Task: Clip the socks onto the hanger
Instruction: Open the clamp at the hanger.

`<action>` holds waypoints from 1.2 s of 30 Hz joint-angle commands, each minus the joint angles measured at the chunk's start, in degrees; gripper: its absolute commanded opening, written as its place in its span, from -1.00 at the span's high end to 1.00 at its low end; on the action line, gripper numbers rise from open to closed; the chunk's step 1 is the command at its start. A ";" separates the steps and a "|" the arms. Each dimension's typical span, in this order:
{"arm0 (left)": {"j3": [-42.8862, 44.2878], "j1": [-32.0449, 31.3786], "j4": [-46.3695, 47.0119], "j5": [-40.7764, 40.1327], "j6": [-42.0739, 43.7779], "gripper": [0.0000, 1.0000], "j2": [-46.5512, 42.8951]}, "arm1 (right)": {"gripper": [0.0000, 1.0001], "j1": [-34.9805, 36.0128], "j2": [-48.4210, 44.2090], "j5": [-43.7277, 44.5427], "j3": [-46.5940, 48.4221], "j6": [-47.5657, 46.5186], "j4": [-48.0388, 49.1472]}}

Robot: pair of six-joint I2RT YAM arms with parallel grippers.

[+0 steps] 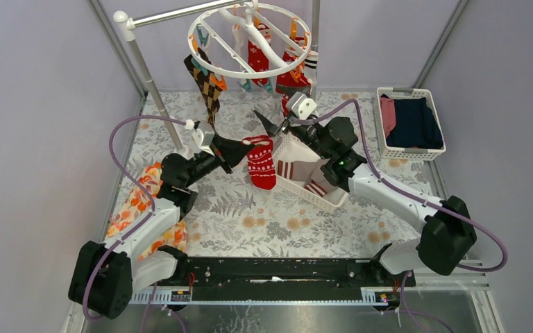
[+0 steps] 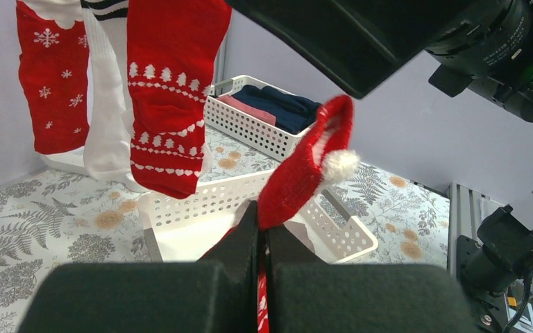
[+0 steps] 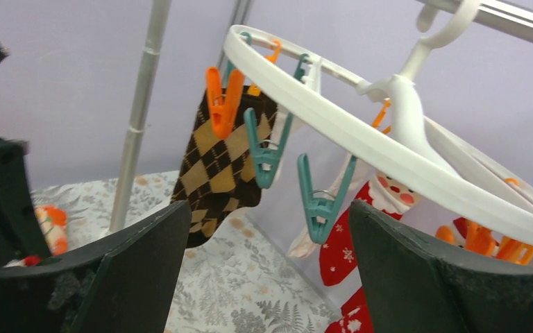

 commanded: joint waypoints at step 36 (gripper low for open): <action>-2.90 3.03 11.28 3.56 -5.29 1.00 2.34 | -0.27 1.64 14.11 13.83 11.87 -1.31 17.76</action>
